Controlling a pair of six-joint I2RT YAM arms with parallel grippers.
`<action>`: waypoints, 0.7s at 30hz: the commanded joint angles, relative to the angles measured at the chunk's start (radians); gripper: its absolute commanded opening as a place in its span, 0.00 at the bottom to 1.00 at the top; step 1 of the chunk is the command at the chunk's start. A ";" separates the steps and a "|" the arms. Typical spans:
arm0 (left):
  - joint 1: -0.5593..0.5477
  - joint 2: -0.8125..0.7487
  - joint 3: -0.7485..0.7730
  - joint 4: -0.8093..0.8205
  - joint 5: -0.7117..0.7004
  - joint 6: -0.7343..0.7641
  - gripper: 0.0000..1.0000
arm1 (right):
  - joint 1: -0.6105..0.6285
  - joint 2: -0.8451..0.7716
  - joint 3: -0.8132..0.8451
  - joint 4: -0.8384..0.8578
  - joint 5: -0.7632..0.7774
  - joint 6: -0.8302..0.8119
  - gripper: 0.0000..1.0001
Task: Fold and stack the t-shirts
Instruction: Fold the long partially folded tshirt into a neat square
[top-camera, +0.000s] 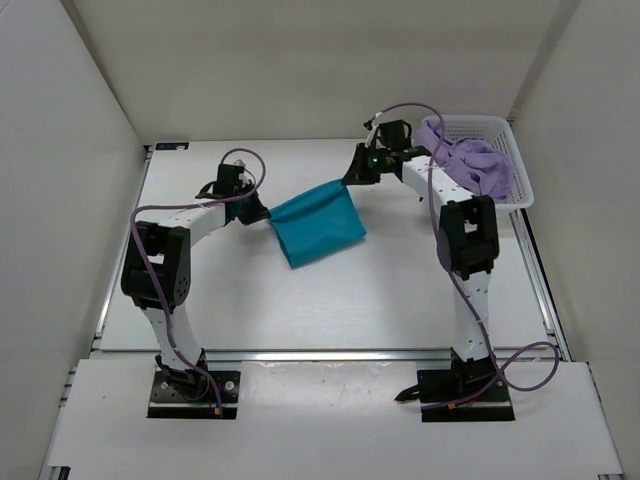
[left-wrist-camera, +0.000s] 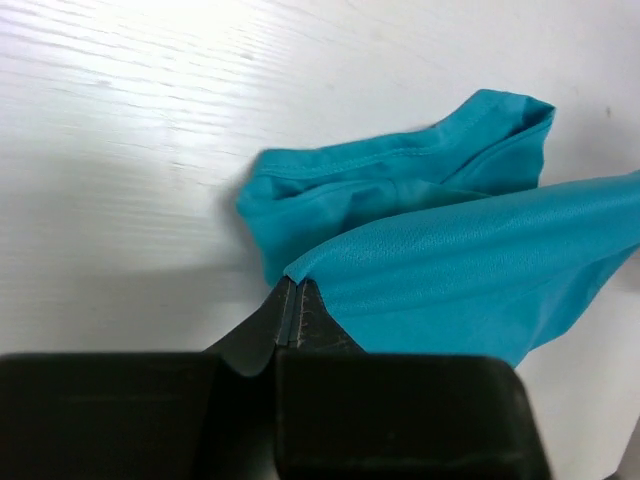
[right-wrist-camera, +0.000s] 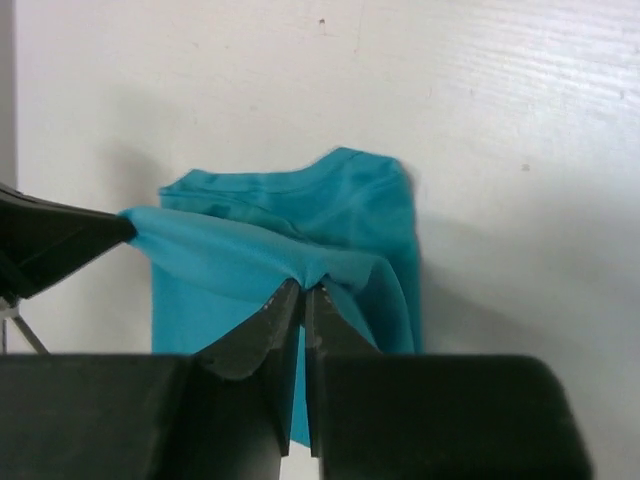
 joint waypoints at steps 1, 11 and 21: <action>0.068 -0.032 0.009 0.050 -0.044 -0.049 0.03 | -0.005 0.123 0.249 -0.107 0.008 -0.047 0.05; 0.096 -0.158 -0.048 0.153 -0.011 -0.081 0.48 | 0.027 0.233 0.543 -0.296 0.076 -0.097 0.36; -0.237 -0.168 -0.195 0.317 -0.032 -0.150 0.41 | 0.124 0.061 0.034 -0.029 0.006 -0.080 0.00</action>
